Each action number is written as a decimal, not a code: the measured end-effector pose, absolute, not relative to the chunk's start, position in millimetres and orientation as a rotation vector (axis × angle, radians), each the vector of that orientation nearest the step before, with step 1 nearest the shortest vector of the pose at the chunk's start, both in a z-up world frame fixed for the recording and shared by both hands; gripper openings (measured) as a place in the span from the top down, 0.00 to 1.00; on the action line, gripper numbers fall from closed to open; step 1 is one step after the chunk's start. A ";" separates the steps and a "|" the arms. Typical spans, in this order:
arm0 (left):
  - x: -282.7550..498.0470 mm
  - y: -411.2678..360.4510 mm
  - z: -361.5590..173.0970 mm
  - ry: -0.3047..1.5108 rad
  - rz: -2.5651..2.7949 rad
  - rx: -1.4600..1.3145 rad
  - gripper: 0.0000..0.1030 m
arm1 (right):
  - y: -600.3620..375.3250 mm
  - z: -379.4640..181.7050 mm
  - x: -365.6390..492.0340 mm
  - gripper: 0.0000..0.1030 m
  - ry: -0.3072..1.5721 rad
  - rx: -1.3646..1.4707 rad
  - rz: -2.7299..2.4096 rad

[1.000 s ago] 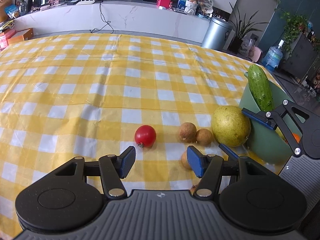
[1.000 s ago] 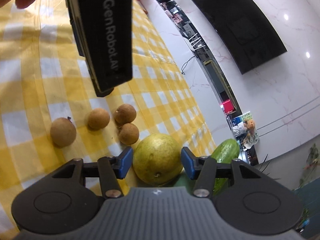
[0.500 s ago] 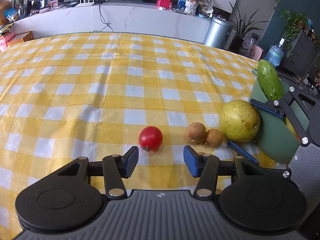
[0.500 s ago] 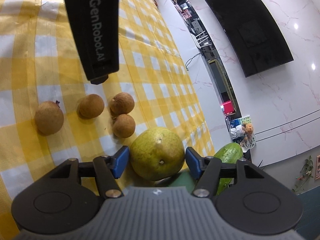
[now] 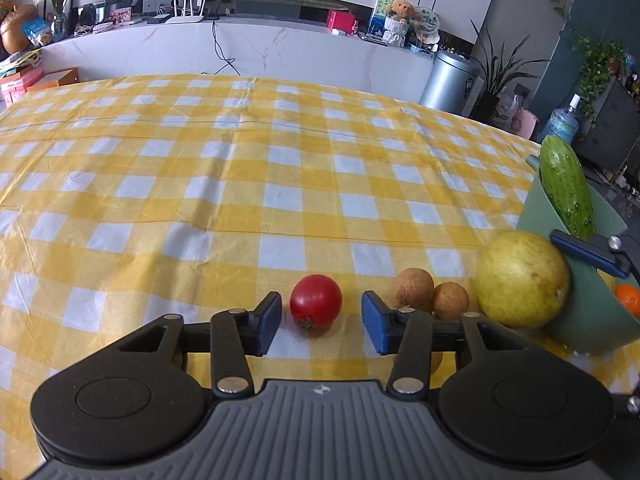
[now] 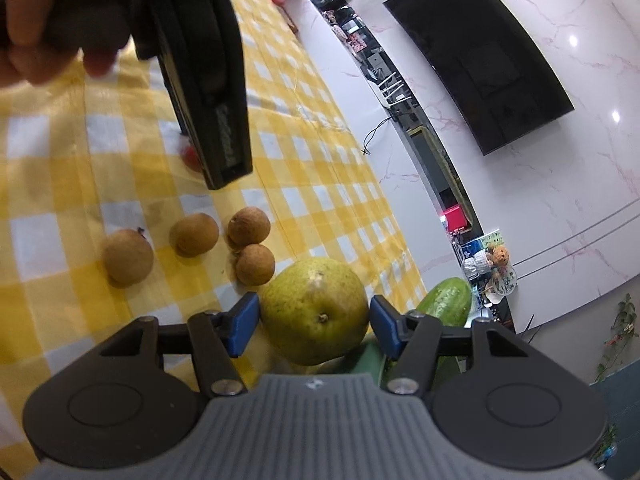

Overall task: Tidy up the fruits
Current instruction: 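Grasp the red tomato with the left gripper while the right gripper grasps the yellow pear, then lift the tomato and pear and carry both over the green colander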

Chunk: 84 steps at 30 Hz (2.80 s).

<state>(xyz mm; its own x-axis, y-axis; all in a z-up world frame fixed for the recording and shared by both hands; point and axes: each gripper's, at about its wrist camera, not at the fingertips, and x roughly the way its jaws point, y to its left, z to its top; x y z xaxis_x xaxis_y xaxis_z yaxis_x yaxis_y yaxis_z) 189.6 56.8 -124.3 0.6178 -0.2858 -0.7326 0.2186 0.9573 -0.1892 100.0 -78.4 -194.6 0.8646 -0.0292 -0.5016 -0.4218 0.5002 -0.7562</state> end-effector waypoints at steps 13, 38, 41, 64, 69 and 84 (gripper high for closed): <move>184.3 51.7 -122.6 0.839 -0.283 -0.041 0.72 | -77.1 -174.9 63.2 0.44 0.481 -0.932 0.215; 125.5 20.4 -52.7 0.727 -0.439 -0.072 0.72 | -102.5 -128.8 6.3 0.45 0.376 -0.934 0.171; 119.4 12.7 -42.5 0.714 -0.464 -0.075 0.72 | -110.5 -122.3 1.0 0.45 0.362 -0.941 0.155; 143.0 -67.1 -32.9 0.742 -0.683 -0.036 0.72 | -213.0 -88.9 46.5 0.46 0.481 -0.676 0.070; 151.7 -81.3 -40.5 0.758 -0.699 0.017 0.72 | -243.9 -87.3 72.5 0.46 0.538 -0.472 0.094; 170.5 -102.7 -51.6 0.813 -0.678 0.077 0.72 | -298.8 -107.8 163.0 0.46 0.665 0.185 0.150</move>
<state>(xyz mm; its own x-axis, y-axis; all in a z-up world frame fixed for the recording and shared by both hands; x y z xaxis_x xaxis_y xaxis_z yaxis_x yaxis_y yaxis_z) 170.5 -102.7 -51.6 0.4907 -0.5291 -0.6922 0.5859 0.7884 -0.1873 163.0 -298.8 -107.8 0.7768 0.1973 -0.5980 -0.0792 0.9727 0.2180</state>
